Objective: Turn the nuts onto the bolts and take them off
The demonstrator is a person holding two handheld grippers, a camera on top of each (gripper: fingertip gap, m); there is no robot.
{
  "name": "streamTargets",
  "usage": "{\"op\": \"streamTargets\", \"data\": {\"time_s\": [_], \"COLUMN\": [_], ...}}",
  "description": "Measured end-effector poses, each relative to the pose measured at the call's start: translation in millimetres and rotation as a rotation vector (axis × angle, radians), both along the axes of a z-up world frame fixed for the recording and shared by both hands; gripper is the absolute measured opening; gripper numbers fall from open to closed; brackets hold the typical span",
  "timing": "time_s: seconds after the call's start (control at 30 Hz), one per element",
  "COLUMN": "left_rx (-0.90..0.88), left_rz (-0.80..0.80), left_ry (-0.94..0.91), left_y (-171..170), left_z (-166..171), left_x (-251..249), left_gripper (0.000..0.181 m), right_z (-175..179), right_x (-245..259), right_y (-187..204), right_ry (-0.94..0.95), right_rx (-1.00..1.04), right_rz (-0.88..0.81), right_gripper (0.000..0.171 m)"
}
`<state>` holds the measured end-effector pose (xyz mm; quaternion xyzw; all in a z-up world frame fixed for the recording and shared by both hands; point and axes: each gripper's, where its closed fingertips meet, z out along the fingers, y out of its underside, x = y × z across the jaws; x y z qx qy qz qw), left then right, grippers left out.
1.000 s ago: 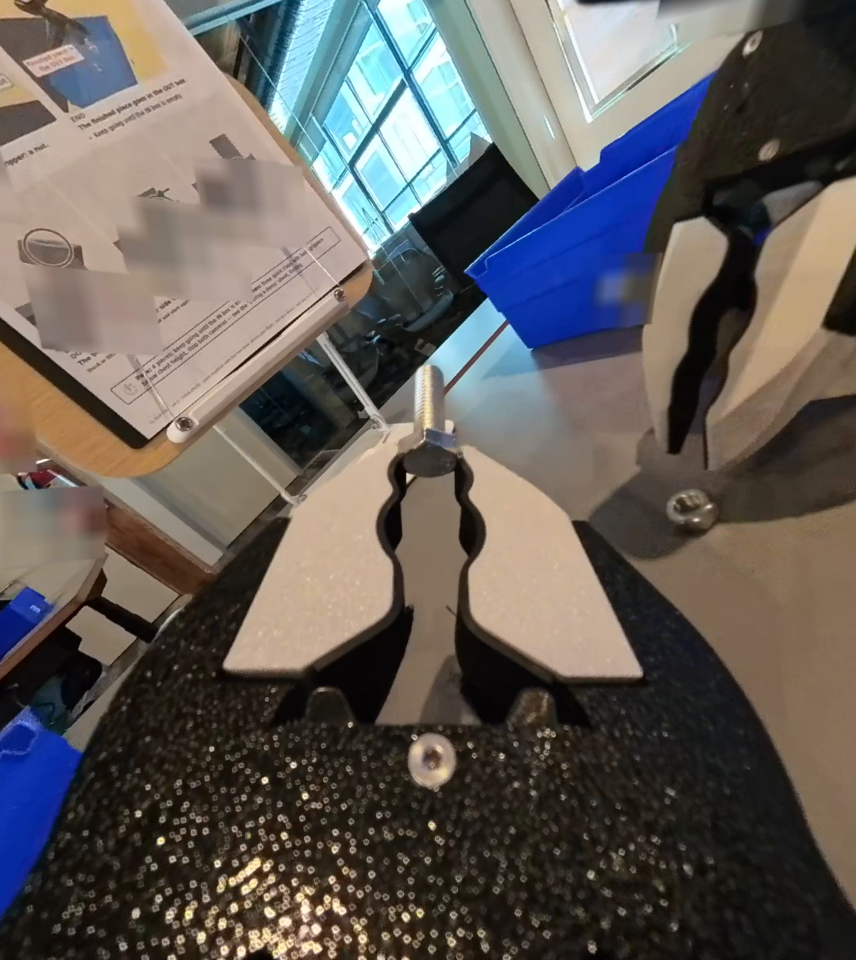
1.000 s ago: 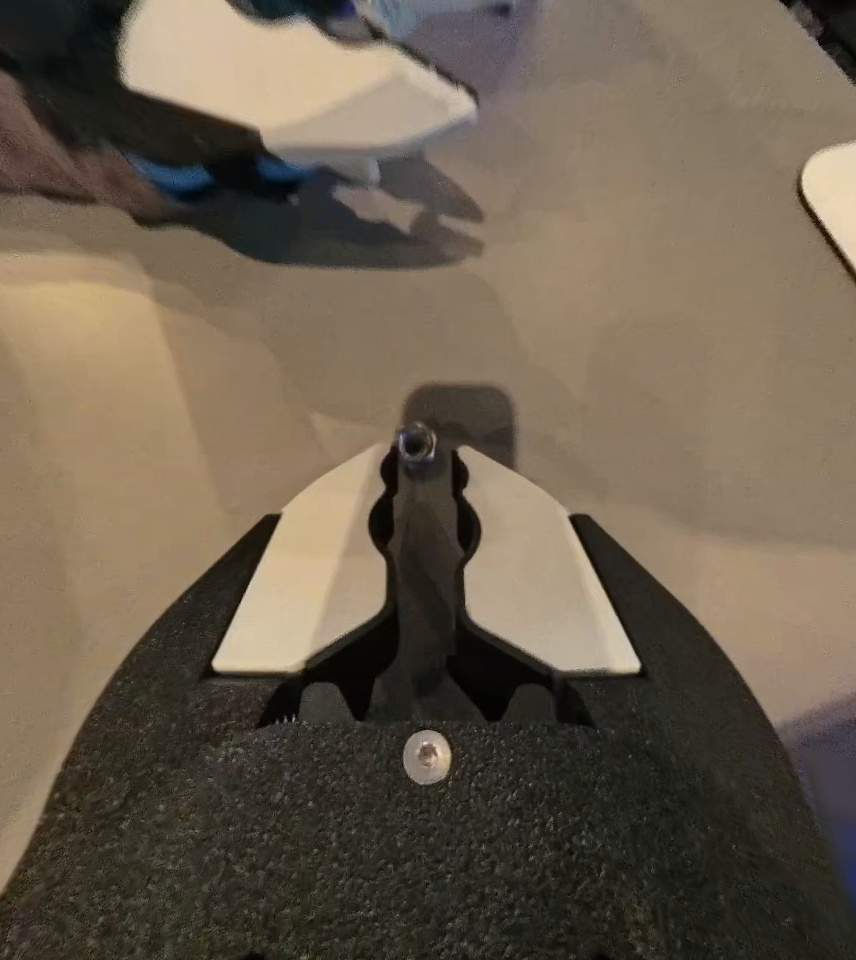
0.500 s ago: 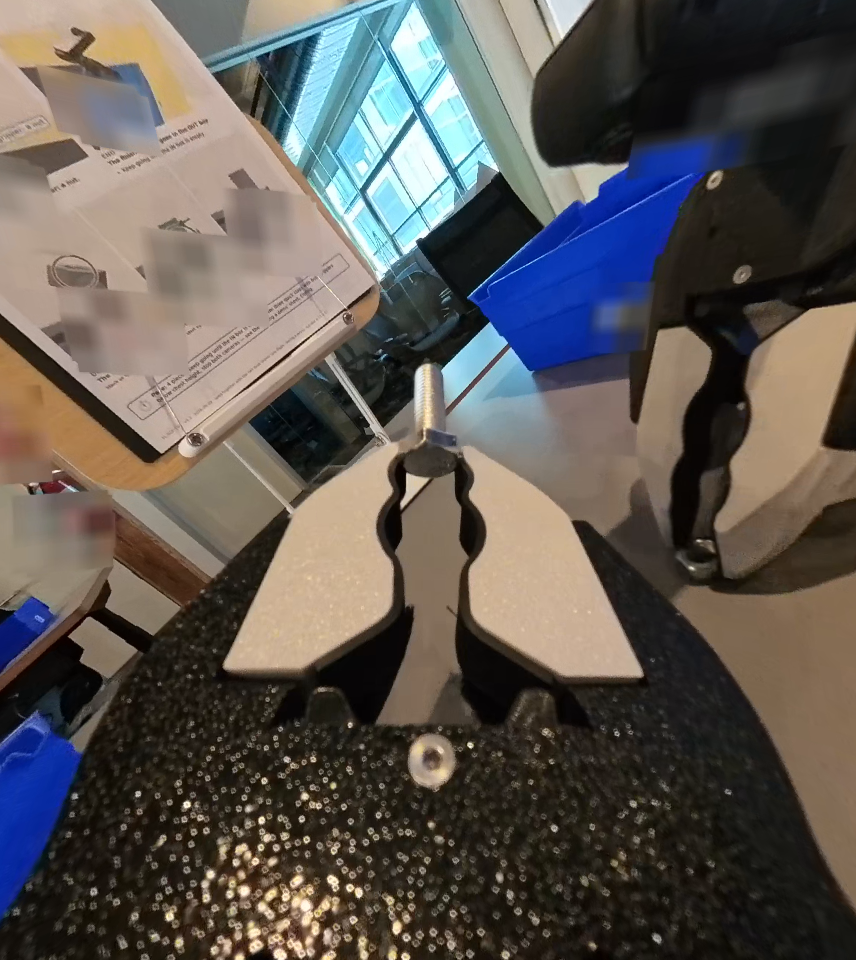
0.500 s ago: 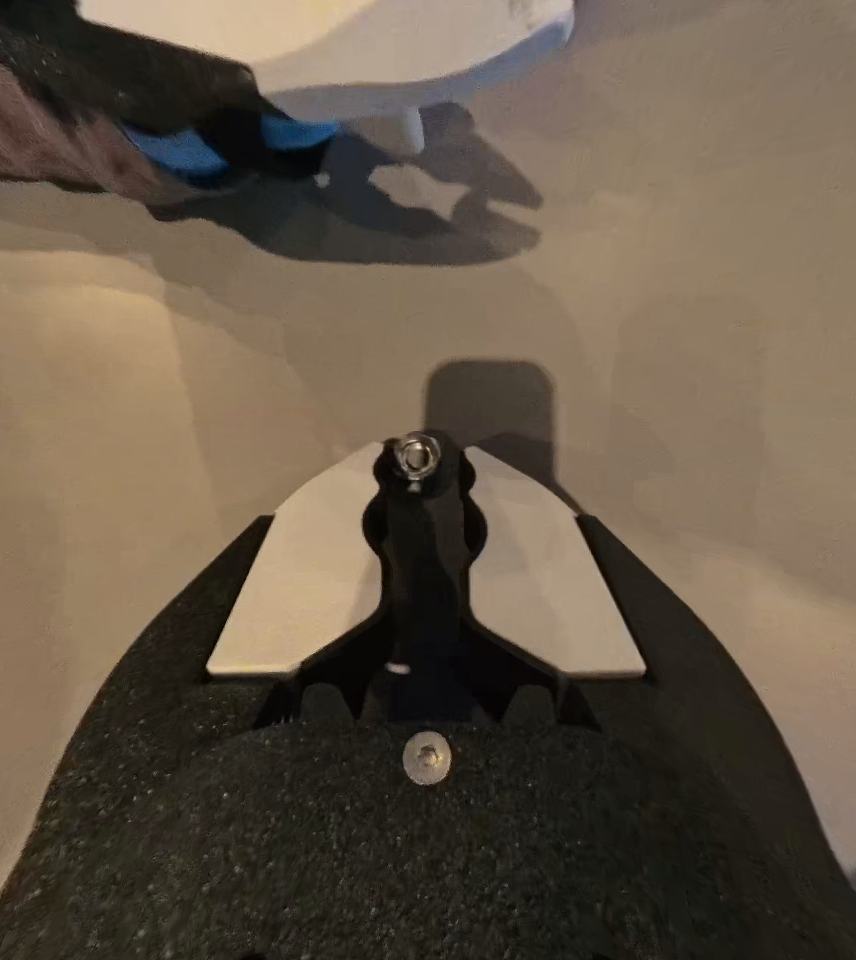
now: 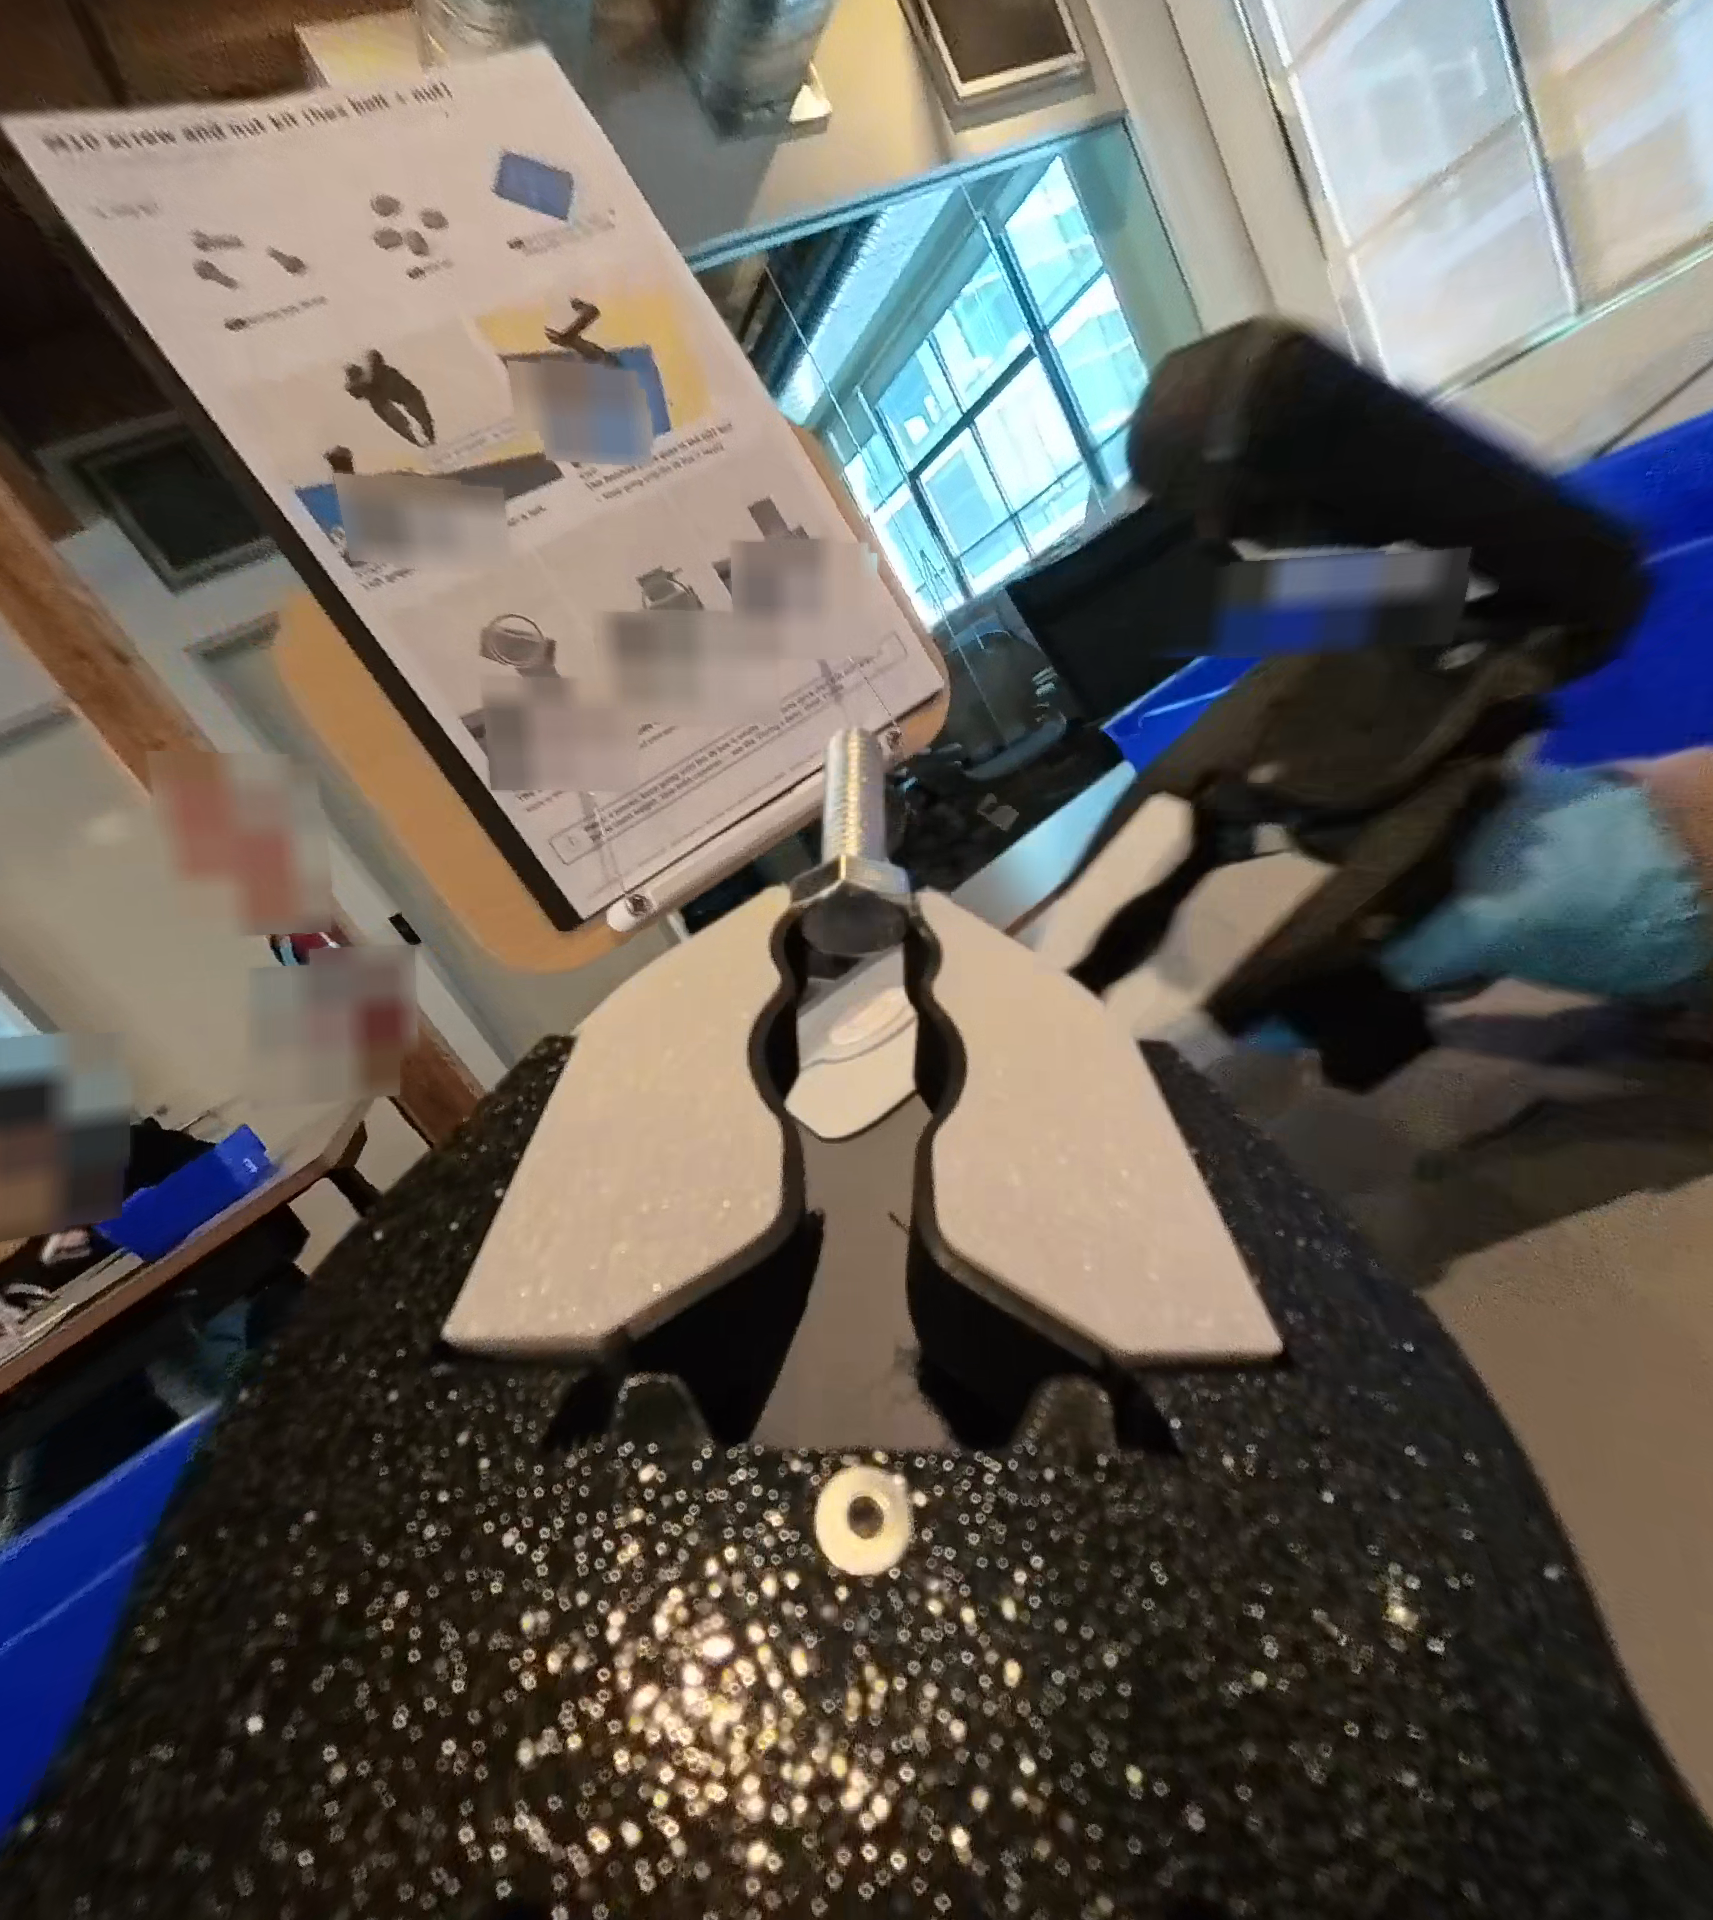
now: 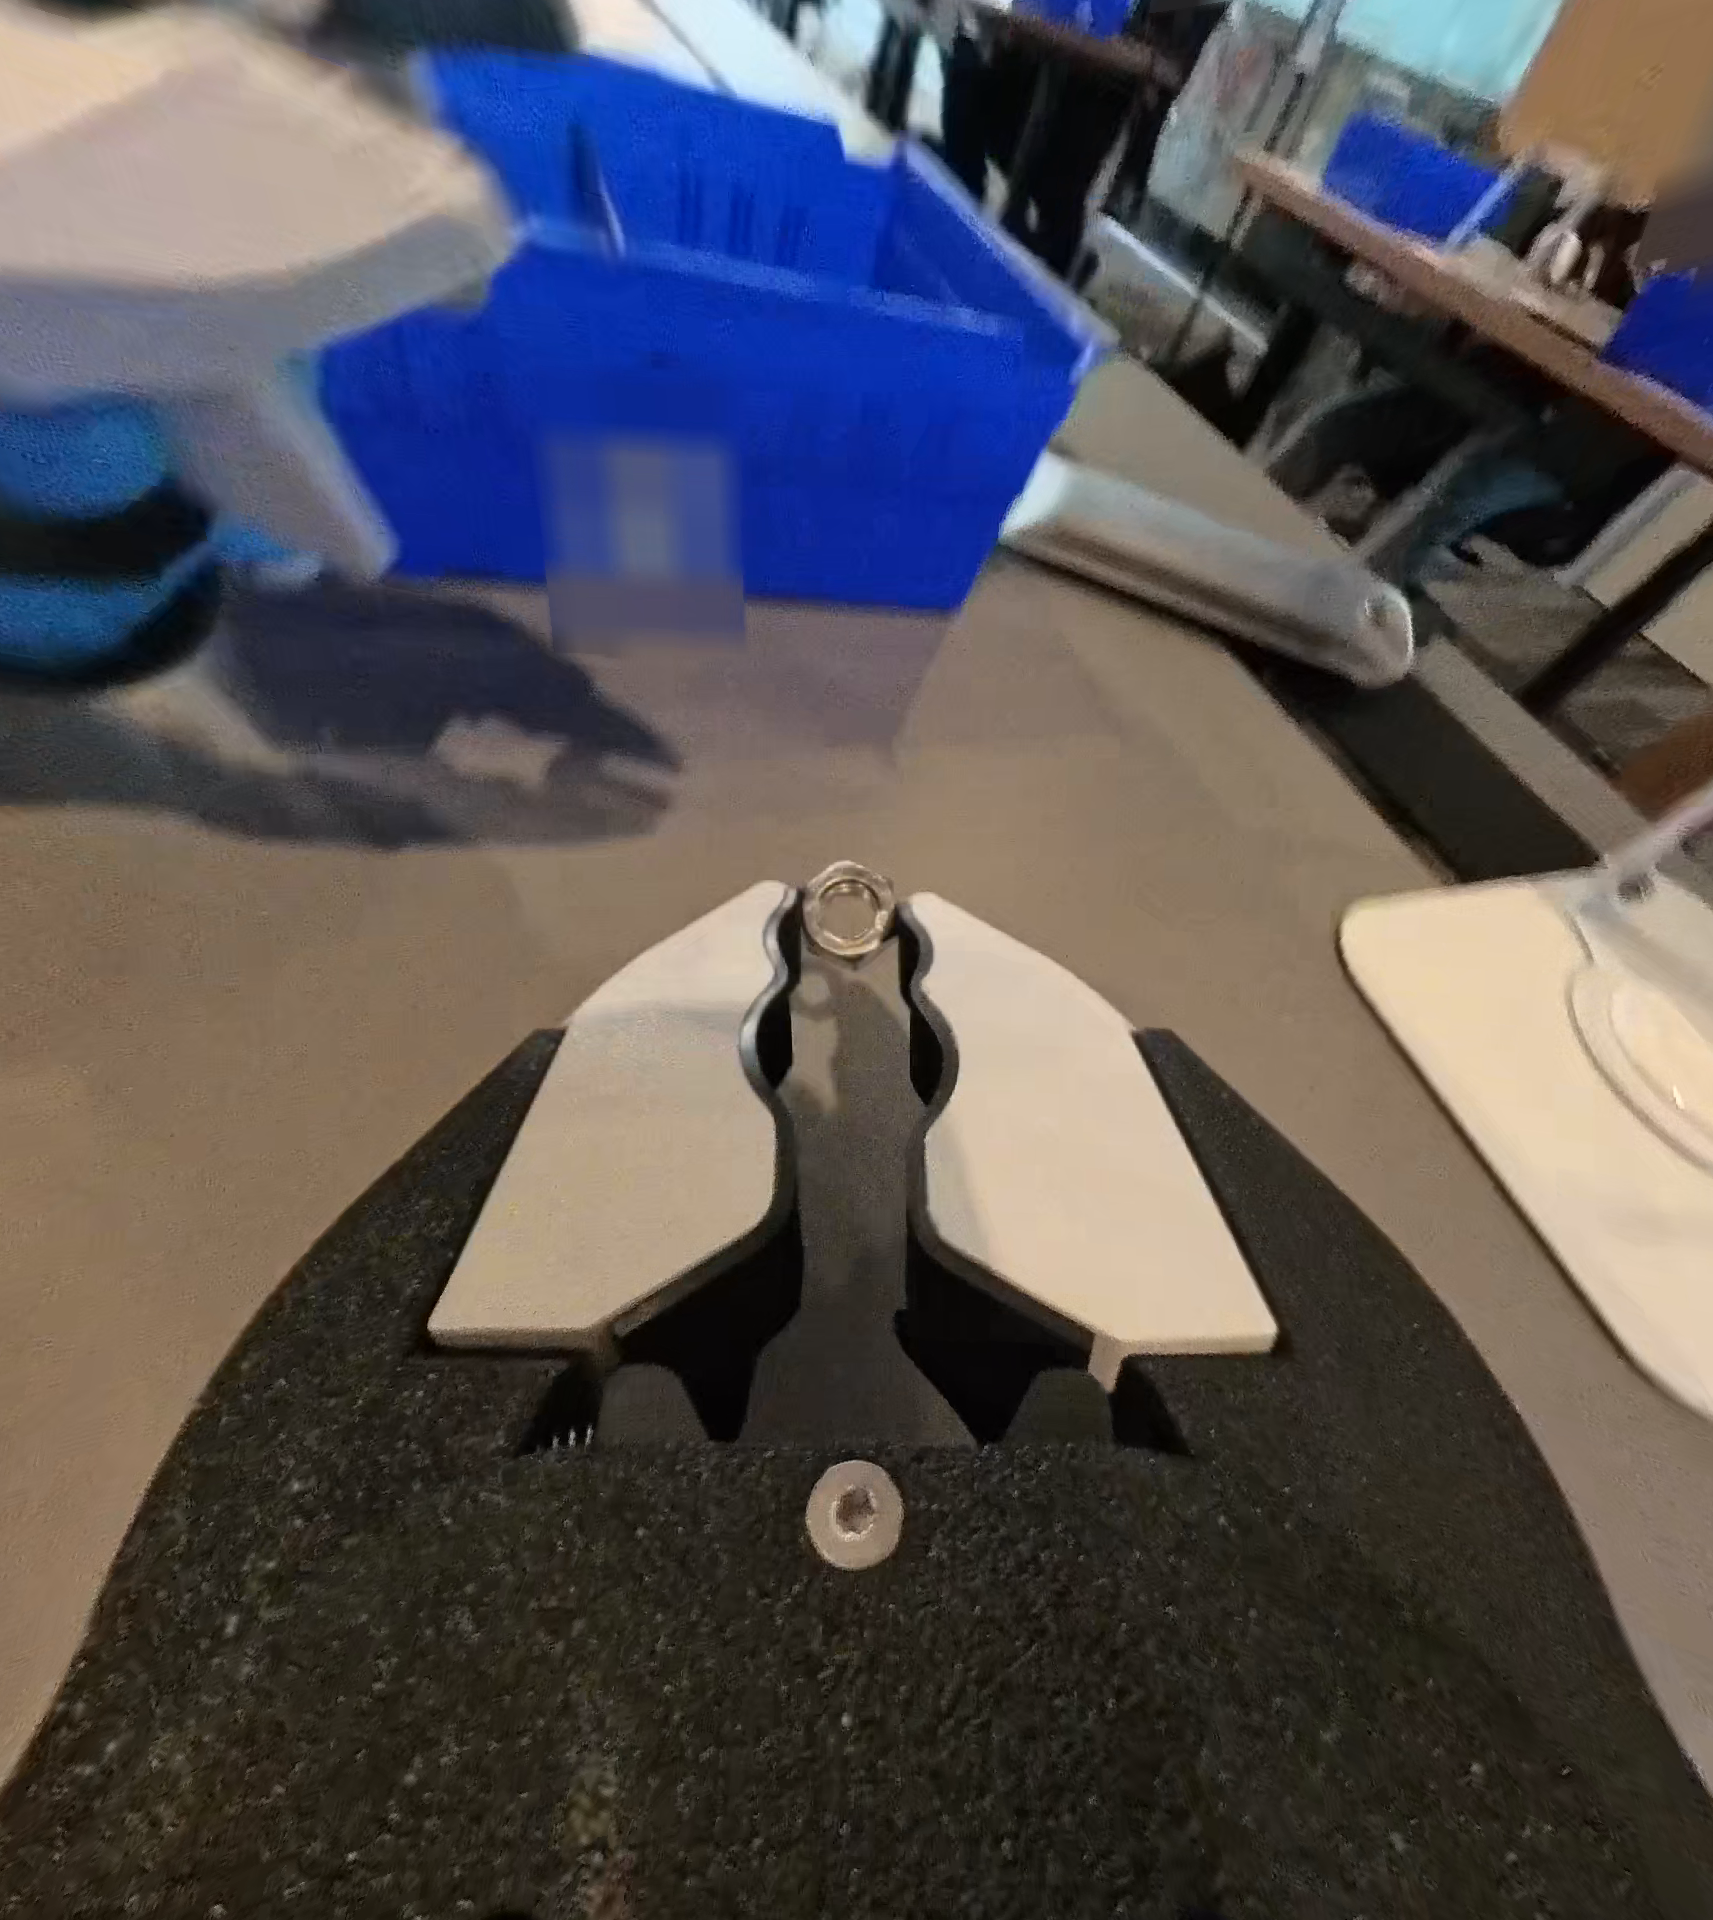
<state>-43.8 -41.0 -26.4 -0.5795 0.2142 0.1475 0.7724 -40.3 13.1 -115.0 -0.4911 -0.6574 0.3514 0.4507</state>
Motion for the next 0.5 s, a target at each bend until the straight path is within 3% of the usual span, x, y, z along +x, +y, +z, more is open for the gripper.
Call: {"op": "streamTargets", "data": {"time_s": [0.13, 0.27, 0.5], "left_rx": [0.069, 0.05, -0.003], "left_rz": [0.041, 0.052, 0.052], "left_ry": [-0.003, -0.011, -0.129], "left_y": [-16.9, -18.8, -9.9], "left_z": [13.0, 5.5, -4.5], "left_x": [-3.2, -9.0, -27.7], "left_gripper": [0.017, 0.017, 0.017], "right_z": [38.5, 68.2, 67.2], "right_x": [-63.8, -131.1, -215.1], "right_y": [1.5, -13.4, -55.3], "right_ry": [0.095, 0.132, -0.032], "right_rx": [-0.037, -0.009, 0.127], "right_rz": [0.114, 0.279, 0.608], "right_gripper": [0.017, 0.017, 0.017]}}
